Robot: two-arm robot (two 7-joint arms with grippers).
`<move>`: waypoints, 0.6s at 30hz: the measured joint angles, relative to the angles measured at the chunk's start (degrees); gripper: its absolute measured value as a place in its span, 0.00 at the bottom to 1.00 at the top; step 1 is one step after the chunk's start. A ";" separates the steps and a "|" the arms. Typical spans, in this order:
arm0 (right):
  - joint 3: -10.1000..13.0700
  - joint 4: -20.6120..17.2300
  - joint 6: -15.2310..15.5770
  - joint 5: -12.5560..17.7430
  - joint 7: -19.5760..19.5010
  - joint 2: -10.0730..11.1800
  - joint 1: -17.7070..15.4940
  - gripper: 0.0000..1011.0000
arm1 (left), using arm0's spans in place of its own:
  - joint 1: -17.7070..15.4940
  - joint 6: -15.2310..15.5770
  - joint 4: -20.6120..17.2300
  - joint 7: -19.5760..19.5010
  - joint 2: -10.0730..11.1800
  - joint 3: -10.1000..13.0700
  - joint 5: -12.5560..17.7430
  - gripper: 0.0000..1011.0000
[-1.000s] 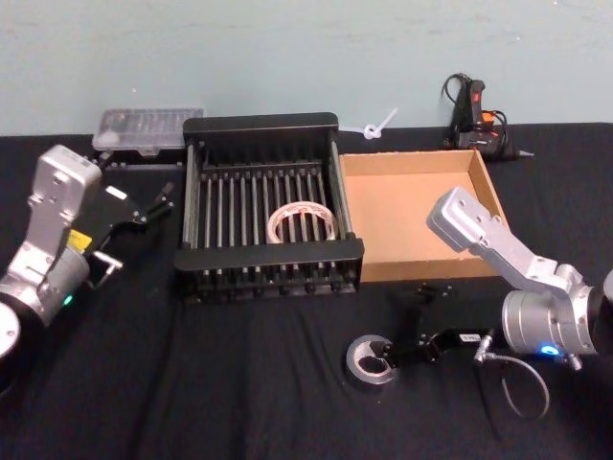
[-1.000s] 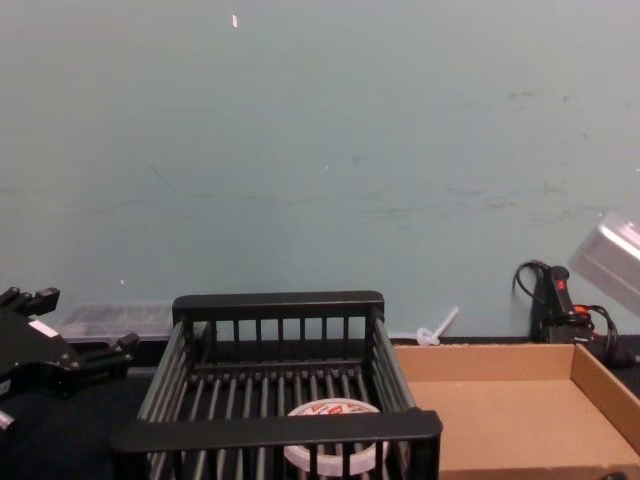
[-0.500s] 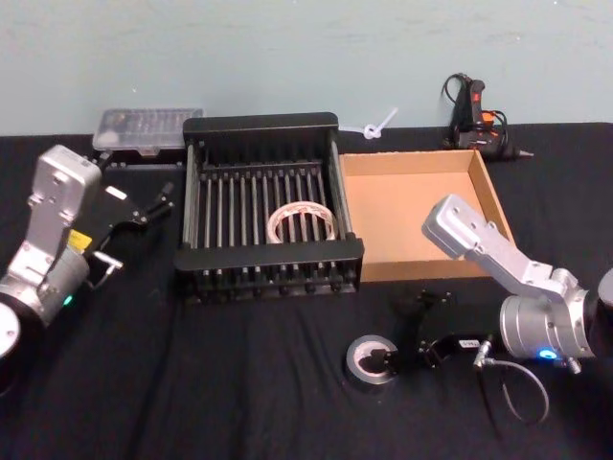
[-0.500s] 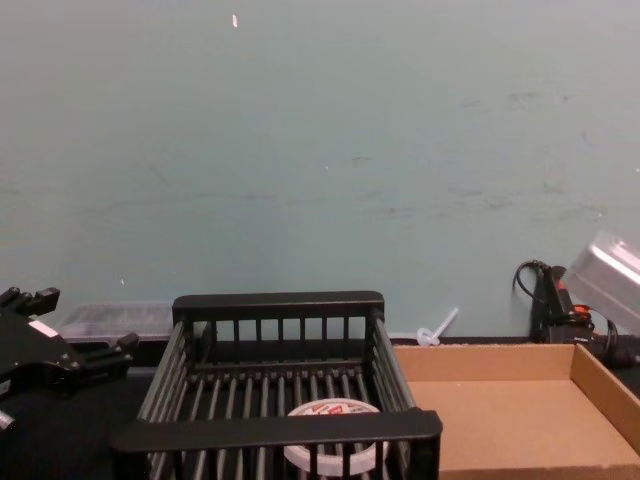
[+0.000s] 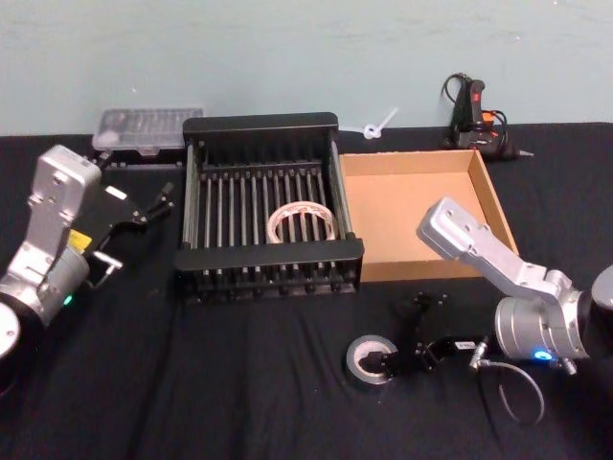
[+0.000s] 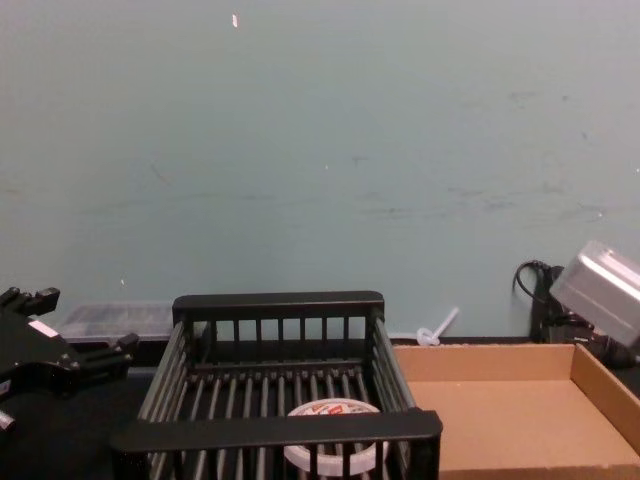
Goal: Pick up the white tape and place it into the black box , Pick up the silver tape and place it into the brown box.
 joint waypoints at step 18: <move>-0.44 0.54 0.12 -0.26 0.21 -0.37 0.30 0.99 | 0.00 0.00 0.00 0.00 0.00 0.00 0.00 0.99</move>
